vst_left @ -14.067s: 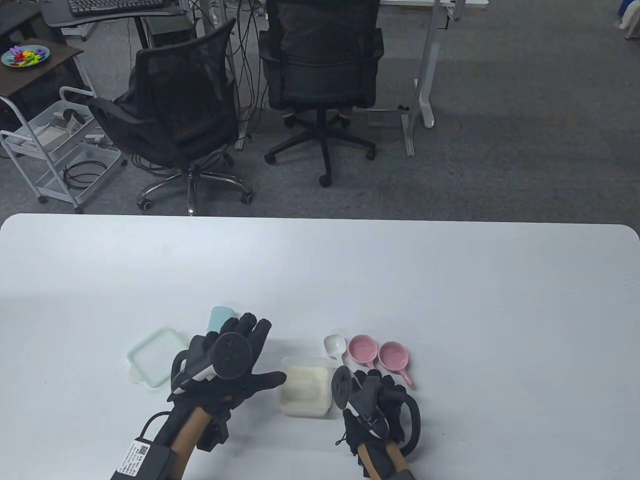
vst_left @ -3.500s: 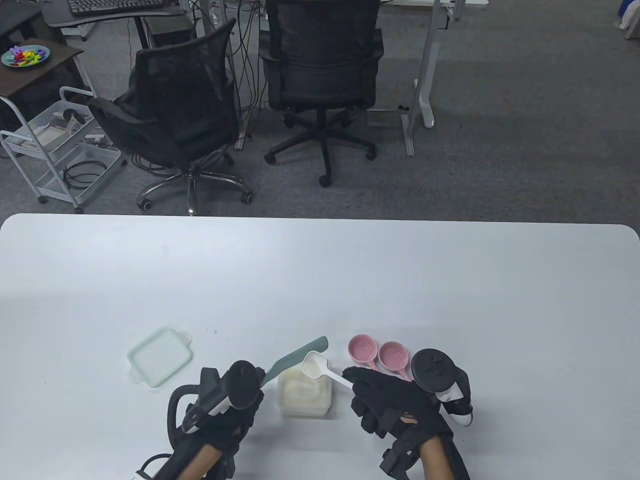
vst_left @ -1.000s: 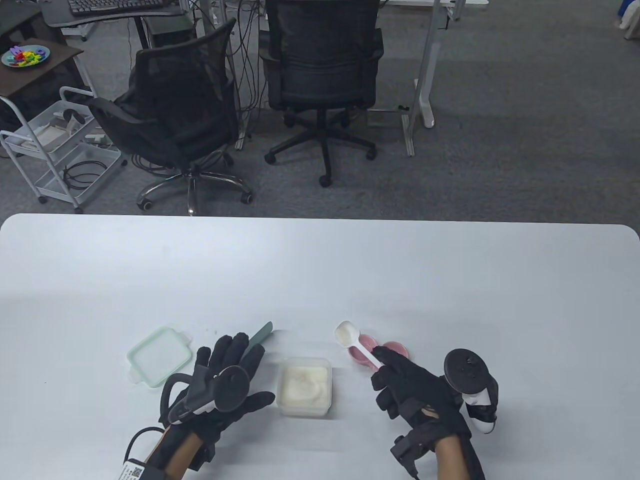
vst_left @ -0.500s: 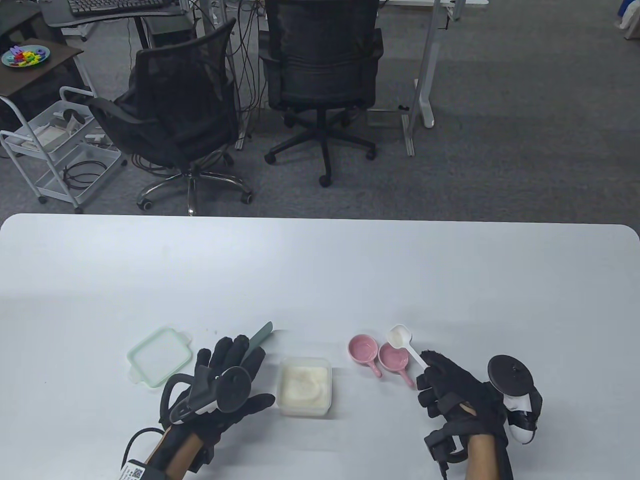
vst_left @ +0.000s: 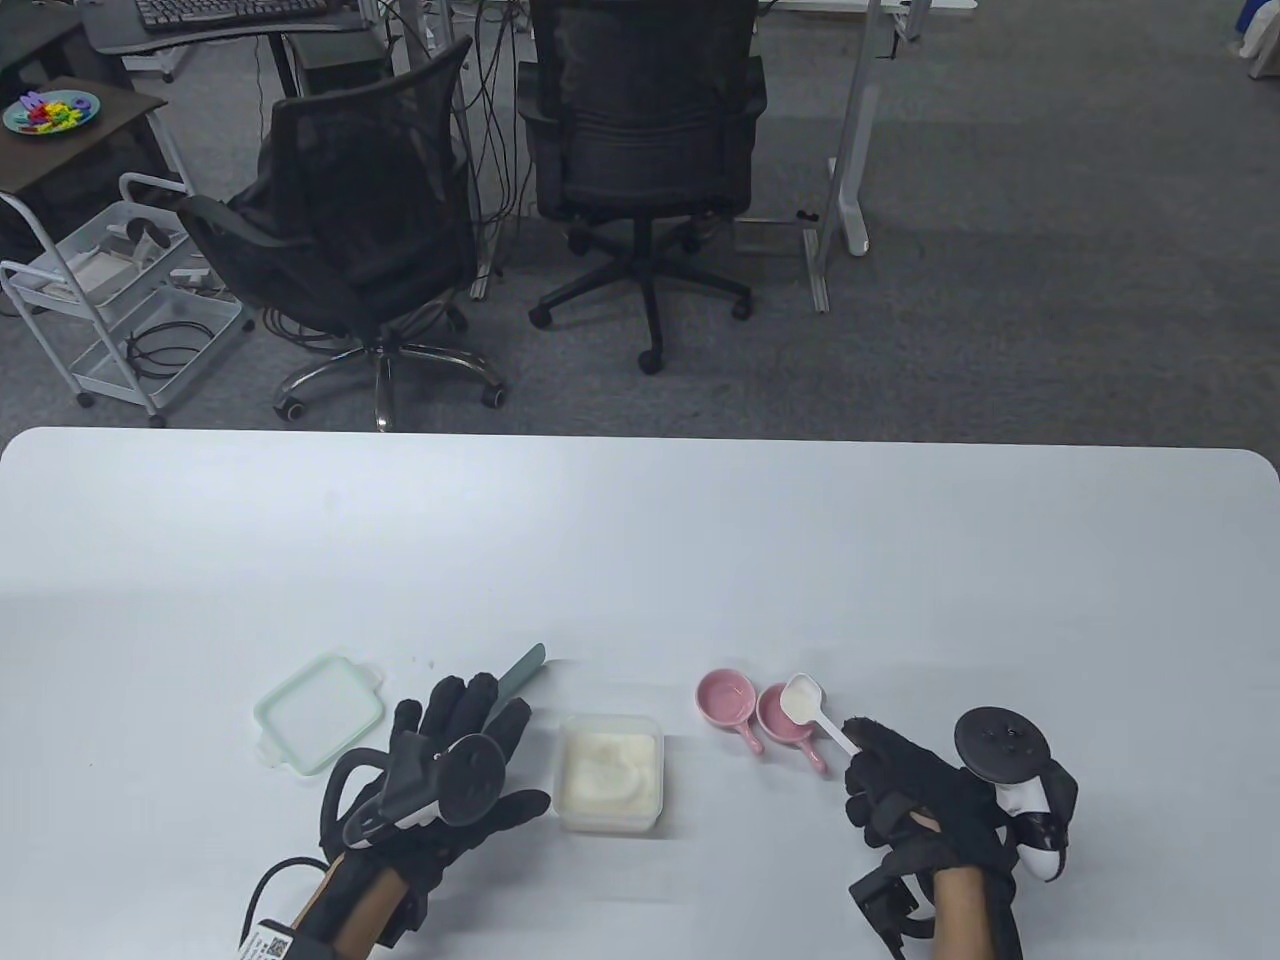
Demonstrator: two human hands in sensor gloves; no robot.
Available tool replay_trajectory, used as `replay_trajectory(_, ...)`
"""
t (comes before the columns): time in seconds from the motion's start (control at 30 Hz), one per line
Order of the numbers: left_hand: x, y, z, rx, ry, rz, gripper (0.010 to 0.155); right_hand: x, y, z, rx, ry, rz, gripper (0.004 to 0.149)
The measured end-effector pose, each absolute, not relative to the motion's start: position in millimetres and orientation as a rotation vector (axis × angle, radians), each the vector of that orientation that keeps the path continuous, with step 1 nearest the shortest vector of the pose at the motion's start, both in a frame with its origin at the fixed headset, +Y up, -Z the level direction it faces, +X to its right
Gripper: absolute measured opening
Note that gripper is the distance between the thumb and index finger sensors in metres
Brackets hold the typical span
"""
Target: Scoop white sugar with coffee spoon and level it off using dessert spatula
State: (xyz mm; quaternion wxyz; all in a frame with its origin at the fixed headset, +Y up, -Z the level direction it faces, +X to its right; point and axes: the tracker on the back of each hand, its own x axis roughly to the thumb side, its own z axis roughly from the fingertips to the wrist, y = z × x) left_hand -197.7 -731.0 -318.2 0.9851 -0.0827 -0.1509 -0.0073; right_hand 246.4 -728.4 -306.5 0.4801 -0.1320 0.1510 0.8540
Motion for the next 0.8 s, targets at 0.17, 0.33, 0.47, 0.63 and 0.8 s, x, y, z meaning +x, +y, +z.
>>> replay_trajectory(0.17, -196.8, -731.4, -317.9, -0.172, -0.302, -0.021, 0.093, 242.2, -726.5, -307.3, -0.314, 0.383, 2.142, 0.049)
replay_trajectory(0.33, -196.3, -731.4, -317.8, -0.171, -0.303, -0.020, 0.092, 239.2, -721.8, -306.9, -0.301, 0.366, 2.175, 0.049)
replay_trajectory(0.47, -195.9, -731.7, -317.8, -0.173, -0.304, -0.023, 0.092, 231.0, -714.8, -306.5, -0.295, 0.339, 2.281, 0.049)
replay_trajectory(0.63, -195.7, -731.8, -317.8, -0.173, -0.304, -0.022, 0.092, 211.4, -706.3, -306.5, -0.276, 0.299, 2.503, 0.049)
replay_trajectory(0.8, -195.3, -732.1, -317.7, -0.177, -0.304, -0.027, 0.092, 184.0, -695.8, -303.3, -0.277, 0.234, 2.795, 0.050)
